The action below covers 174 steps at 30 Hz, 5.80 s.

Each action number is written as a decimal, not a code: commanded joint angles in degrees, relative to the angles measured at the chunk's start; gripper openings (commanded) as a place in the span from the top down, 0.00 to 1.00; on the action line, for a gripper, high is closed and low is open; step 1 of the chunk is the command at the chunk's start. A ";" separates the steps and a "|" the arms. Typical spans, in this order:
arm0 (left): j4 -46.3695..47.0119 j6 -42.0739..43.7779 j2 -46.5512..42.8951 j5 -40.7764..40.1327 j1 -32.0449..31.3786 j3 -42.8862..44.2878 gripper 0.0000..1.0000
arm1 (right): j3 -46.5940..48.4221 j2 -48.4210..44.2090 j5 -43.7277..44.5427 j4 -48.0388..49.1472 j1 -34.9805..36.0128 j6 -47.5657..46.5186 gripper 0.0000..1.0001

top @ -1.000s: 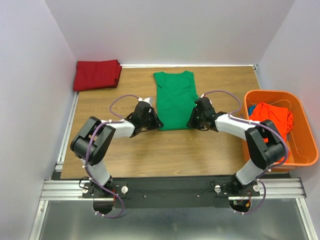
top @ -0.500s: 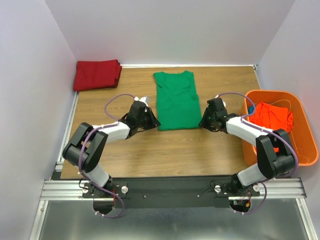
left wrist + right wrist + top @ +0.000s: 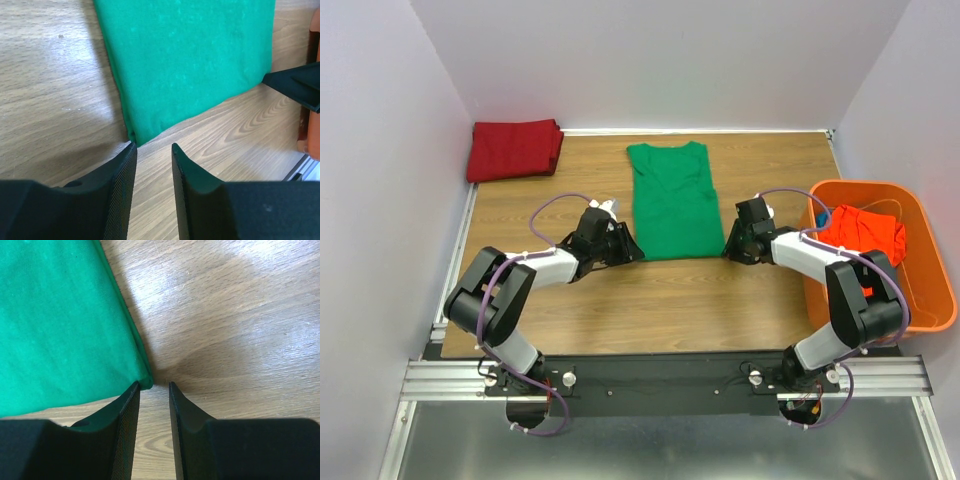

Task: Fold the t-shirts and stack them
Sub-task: Fold the folded rectangular tshirt in 1/3 of the way

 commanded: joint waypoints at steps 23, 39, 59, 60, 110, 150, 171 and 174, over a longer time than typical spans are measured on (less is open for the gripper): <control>1.37 -0.88 3.86 -5.84 -1.46 -0.62 0.61 | -1.11 -0.73 -1.74 2.90 -0.61 2.12 0.56; 1.19 -2.99 5.88 -9.09 -3.22 1.23 0.80 | -3.66 1.03 -3.32 7.56 -0.62 3.09 0.58; -1.45 -7.64 -12.47 -12.25 -6.90 -12.12 1.00 | -17.63 -15.30 -15.62 9.41 -0.62 5.90 0.95; -1.97 -8.78 -15.18 -12.52 -7.43 -12.91 1.00 | -18.86 -16.62 -16.50 9.41 -0.62 6.60 0.95; -8.30 -0.70 8.86 -5.93 4.43 19.60 0.97 | 68.31 52.35 -28.55 13.98 6.77 -23.37 0.44; -7.25 -1.93 14.32 -6.54 5.83 16.70 1.00 | 66.12 53.15 -25.04 14.25 10.02 -27.59 0.65; -7.16 -2.81 15.29 -6.89 5.83 15.64 1.00 | 57.51 43.66 -13.17 20.57 10.11 -23.54 0.87; -7.07 -2.81 15.28 -6.89 5.83 15.56 1.00 | 56.72 43.83 -12.29 20.66 10.02 -23.37 0.87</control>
